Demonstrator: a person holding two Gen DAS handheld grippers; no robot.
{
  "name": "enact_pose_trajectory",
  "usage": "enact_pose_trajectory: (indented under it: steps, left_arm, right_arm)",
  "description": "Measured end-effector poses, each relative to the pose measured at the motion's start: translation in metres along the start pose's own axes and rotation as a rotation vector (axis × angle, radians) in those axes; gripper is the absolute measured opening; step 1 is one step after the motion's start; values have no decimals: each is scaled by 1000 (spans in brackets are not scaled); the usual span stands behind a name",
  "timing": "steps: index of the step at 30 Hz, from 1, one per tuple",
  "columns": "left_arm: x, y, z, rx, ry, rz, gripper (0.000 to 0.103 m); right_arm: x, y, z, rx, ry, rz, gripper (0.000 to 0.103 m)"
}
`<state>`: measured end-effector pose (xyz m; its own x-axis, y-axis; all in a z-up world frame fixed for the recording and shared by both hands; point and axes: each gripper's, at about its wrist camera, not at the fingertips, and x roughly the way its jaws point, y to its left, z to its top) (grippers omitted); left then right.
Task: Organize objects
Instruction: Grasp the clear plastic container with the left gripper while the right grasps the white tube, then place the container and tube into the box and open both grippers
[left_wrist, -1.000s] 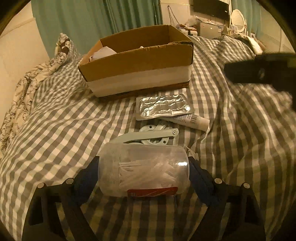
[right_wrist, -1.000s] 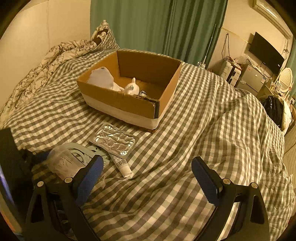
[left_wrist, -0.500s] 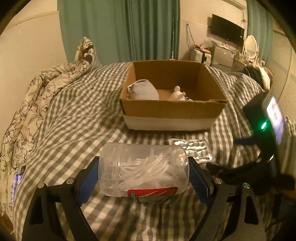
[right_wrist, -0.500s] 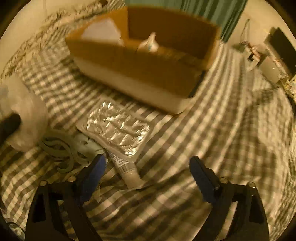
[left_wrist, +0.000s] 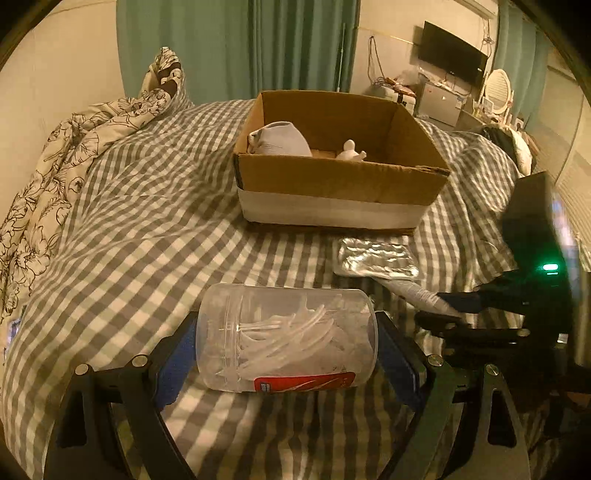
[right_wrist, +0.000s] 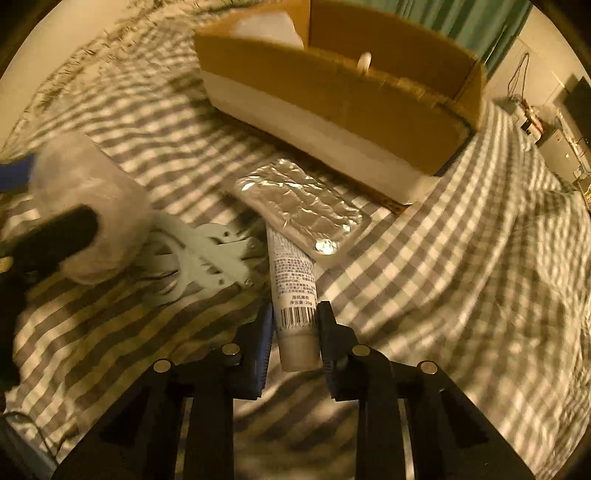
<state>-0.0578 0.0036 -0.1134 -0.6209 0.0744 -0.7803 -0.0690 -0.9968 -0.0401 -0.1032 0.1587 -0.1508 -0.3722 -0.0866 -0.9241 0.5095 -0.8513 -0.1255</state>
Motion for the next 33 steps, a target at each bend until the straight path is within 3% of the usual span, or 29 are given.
enact_pose_trajectory:
  steps: [5,13,24,33]
  left_arm:
    - [-17,-3,-1,-5,-24,-12,91]
    - [-65,-11,14,10,-140,-31,91]
    - [-105,-11,88,10,-307,-36,91]
    - [-93,-14,156,22,-392,8,91]
  right_arm:
    - [-54,-4,-19,10,-94,-29,22]
    - [-136,-5,-25,36,-266,-97,22]
    - [-223,-18,17,72,-498,-154,22]
    - [-236,-30,83,67,-602,-145,22]
